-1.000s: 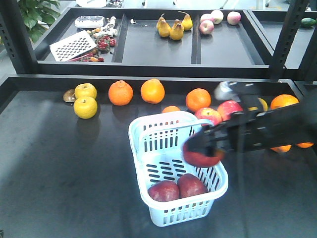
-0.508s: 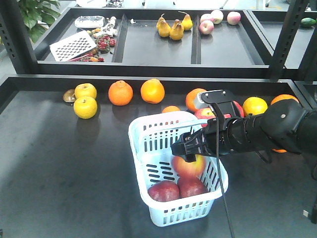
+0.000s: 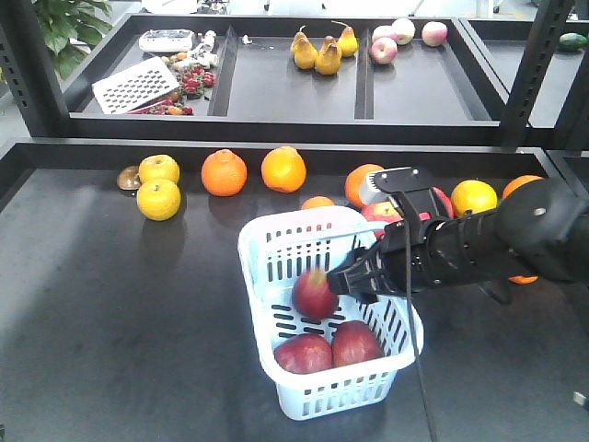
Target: Pick three apples into basket with both arms
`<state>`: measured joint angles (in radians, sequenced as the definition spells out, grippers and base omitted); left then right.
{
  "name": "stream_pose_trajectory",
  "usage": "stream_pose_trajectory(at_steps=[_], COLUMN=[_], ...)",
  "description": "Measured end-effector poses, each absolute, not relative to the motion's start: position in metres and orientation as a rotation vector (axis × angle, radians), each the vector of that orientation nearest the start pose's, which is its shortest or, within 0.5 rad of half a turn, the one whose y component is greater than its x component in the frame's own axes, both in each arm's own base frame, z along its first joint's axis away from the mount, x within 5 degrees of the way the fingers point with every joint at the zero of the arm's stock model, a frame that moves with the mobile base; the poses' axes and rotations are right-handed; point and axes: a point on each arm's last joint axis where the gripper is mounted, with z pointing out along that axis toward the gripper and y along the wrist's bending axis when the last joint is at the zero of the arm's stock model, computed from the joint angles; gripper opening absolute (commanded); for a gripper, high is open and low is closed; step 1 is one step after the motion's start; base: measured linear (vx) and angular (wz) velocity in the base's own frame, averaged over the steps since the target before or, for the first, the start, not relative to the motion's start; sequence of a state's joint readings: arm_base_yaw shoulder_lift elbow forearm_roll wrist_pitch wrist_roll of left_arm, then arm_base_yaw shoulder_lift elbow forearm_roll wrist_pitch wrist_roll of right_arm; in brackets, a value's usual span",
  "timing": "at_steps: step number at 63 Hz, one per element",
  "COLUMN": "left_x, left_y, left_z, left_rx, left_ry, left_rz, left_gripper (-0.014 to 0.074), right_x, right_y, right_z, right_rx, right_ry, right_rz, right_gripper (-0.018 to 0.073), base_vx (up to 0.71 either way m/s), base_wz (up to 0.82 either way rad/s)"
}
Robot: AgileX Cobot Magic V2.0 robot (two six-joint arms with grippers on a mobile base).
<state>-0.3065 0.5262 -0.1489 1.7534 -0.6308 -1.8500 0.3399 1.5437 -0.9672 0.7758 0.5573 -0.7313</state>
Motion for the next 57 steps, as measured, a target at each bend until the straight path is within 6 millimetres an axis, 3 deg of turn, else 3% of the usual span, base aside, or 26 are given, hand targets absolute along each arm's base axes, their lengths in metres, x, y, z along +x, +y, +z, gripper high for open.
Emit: stream_pose_trajectory(at_steps=[3, 16, 23, 42, 57], left_x=[0.069, 0.069, 0.069, 0.069, 0.069], left_y=[-0.077, -0.077, -0.077, -0.077, -0.077], left_z=[0.217, 0.217, 0.217, 0.217, 0.217], left_rx=[0.650, 0.650, 0.650, 0.650, 0.650], left_ry=[1.899, 1.899, 1.899, 1.899, 1.899], left_rz=[-0.846, -0.846, -0.846, -0.846, -0.846], left_gripper=[-0.0006, -0.0006, -0.0006, -0.0006, -0.0006], right_x=[0.281, 0.243, 0.214, 0.128, 0.101], right_y=[0.136, 0.128, 0.118, 0.077, 0.063], right_z=[0.247, 0.285, 0.292, 0.253, 0.244], right_rx=[-0.655, -0.823, -0.840, -0.679, -0.610], right_ry=[2.396, 2.340, 2.308, 2.206, 2.077], right_rz=[0.599, 0.622, 0.619, 0.512, 0.465], right_gripper=[-0.0017, -0.0005, -0.0004, -0.0004, -0.0004], base_vx=[0.00, 0.00, 0.00, 0.00, 0.00], base_wz=[0.00, 0.00, 0.00, 0.00, 0.00])
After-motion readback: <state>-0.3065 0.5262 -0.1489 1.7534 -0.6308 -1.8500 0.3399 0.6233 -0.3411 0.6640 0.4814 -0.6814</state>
